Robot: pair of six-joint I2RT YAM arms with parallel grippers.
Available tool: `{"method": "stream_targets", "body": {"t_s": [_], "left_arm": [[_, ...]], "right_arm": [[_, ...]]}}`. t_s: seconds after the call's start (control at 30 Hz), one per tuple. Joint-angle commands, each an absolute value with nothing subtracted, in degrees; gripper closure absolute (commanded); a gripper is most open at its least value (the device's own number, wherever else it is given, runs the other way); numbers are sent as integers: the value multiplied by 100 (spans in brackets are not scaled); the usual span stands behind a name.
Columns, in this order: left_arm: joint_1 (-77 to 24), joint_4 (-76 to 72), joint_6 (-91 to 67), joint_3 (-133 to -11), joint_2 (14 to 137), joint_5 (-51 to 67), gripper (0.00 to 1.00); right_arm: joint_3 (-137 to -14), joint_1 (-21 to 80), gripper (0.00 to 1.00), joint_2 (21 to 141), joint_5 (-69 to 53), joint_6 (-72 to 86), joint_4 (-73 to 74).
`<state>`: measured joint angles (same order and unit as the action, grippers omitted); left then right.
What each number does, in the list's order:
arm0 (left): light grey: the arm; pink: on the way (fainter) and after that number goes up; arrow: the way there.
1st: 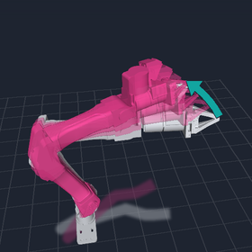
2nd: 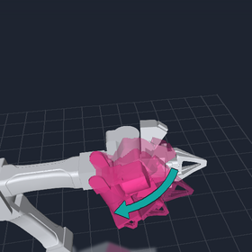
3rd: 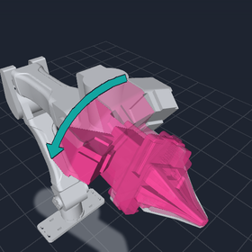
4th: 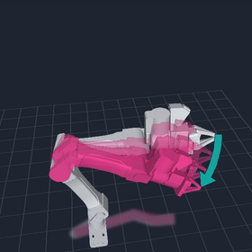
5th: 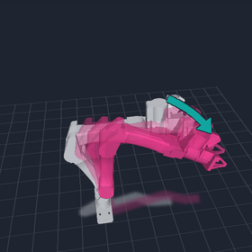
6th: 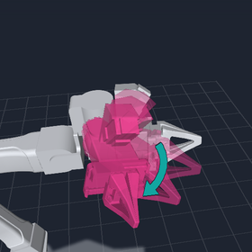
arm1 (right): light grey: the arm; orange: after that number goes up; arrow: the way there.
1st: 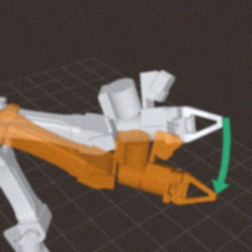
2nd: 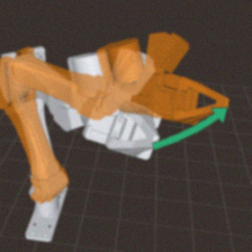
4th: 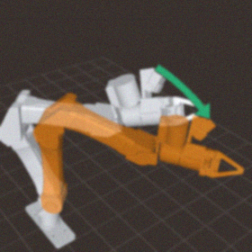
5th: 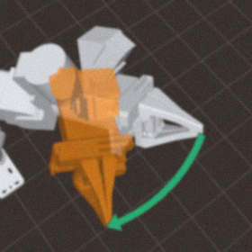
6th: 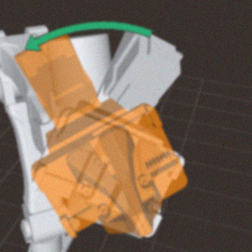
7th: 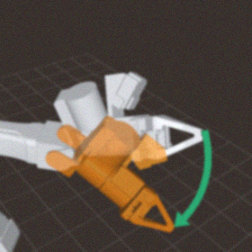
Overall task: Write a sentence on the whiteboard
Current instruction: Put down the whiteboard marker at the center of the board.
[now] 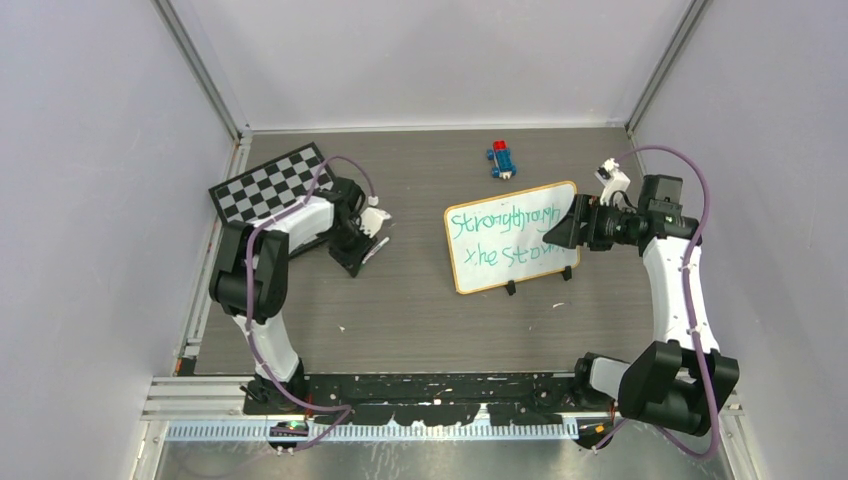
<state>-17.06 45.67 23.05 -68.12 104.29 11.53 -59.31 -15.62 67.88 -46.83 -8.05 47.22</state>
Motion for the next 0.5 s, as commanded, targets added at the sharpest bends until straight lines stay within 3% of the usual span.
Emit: {"method": "stream_targets", "body": {"t_s": [0.0, 0.27, 0.33, 0.43, 0.47], "left_arm": [[-1765, 4480, 2334, -6740, 10428, 1081, 70], [-1775, 4722, 2247, -6900, 9910, 1323, 41], [-1722, 4876, 2307, -7132, 9782, 1409, 17], [-1404, 5193, 2287, -7770, 9639, 1927, 1], [-1273, 5324, 2245, -8016, 9612, 2129, 1]], "right_arm": [[-5924, -1612, 17, 6484, -4552, -885, 4508], [-6095, -1636, 17, 6550, -4525, -835, 4508], [-6194, -1651, 16, 6586, -4517, -835, 4502], [-6514, -1715, 13, 6714, -4428, -844, 4515], [-6657, -1765, 12, 6774, -4399, -844, 4517]]}}
